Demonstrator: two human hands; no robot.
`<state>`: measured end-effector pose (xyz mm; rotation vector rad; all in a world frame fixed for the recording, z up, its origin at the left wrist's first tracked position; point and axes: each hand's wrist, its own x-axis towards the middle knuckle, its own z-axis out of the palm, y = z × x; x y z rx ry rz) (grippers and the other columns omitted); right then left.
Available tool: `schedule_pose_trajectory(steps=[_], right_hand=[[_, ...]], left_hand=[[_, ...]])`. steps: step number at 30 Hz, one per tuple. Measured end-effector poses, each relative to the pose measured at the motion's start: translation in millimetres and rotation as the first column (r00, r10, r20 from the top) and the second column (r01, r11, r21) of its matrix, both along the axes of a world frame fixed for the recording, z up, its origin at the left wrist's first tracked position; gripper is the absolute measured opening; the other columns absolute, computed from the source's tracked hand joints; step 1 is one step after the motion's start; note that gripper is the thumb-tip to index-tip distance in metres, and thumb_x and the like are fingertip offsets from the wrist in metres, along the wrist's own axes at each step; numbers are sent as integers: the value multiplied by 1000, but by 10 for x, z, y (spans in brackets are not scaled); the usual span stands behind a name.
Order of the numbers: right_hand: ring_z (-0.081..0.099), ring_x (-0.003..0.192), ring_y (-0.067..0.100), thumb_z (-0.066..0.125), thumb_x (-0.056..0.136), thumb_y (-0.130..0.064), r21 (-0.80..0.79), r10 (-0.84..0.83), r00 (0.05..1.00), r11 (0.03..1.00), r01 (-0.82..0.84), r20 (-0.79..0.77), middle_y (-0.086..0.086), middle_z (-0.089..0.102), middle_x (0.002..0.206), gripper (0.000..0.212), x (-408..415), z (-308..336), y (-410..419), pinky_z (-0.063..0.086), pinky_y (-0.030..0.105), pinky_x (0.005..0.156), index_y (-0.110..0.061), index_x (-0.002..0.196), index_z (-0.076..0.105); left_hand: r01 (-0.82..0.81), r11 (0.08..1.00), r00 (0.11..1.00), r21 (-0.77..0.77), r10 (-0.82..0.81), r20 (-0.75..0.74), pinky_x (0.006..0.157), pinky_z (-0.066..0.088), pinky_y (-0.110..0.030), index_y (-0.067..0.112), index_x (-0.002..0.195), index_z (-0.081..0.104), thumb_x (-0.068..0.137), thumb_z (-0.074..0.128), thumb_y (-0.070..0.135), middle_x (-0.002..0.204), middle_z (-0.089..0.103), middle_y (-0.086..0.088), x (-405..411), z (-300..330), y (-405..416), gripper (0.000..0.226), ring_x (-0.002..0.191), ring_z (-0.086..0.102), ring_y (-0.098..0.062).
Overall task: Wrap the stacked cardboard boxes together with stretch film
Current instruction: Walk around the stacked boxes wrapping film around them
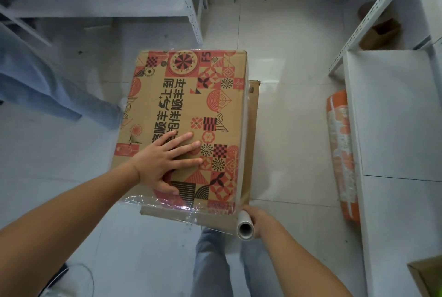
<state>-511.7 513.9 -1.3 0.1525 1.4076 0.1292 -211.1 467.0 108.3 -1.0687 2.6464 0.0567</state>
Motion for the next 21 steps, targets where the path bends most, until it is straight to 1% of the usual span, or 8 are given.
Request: schedule_pose_trajectory(steps=[2,5,6,9,12,17,19,21], right_hand=[[54,58,25,56,94,-18,5,38,999,999,-38,5,13,60,64,26,0,-57,-35,46,24,28,2,78,51],[60,39,25,58,91,-12,89,95,995,991,-97,20,12,63,52,21,-27,13,66,45,24,27,3,77,53],[60,42,26,57,91,-10,83,52,999,995,-51,-3,13,63,50,22,-33,1,112,45,25,26,3,73,53],[55,65,22,50,95,-8,24,-44,999,999,45,-10,13,57,74,22,-31,-40,174,47,24,30,0,75,53],[58,54,31,56,91,-8,145,-156,984,975,167,-83,18,54,75,25,-22,-168,91,44,30,24,8,73,53],[59,30,21,58,88,-5,19,-60,994,998,62,-87,12,63,51,28,55,-263,-79,44,22,27,1,60,60],[61,33,19,63,85,-4,7,5,997,1000,-5,-80,11,64,65,16,61,-252,-151,46,24,29,-2,70,61],[67,49,24,63,83,1,21,-10,996,1000,12,-94,13,63,78,9,75,-157,-225,54,34,35,2,74,62]], left_hand=[[-3,1000,1000,8,3,0,113,11,-56,34,151,4,78,21,81,159,-9,-1,3,3,6,88,145,5,-35],[-7,1000,1000,6,7,-20,113,11,-55,35,151,4,78,21,81,159,-9,-1,1,19,-16,88,145,5,-34],[-8,1000,1000,8,8,-24,113,11,-56,35,151,4,78,22,81,159,-9,-1,3,13,-16,88,145,5,-34],[-10,1000,1000,6,10,-29,114,10,-56,35,151,5,77,24,82,159,-6,-1,0,-12,16,89,145,6,-35],[-13,1000,998,12,13,-59,114,10,-56,35,151,8,77,27,81,159,-3,-2,27,-21,-7,89,145,7,-35],[-9,1000,995,24,11,-95,114,12,-56,34,149,18,77,30,81,159,5,-2,15,-13,-26,87,145,10,-34],[-6,1000,994,26,9,-112,114,13,-56,34,149,19,77,31,81,158,9,-3,11,1,-22,86,145,10,-34],[-9,999,992,32,13,-123,113,14,-56,34,149,20,78,32,80,158,10,-3,36,14,-29,86,145,10,-33]])
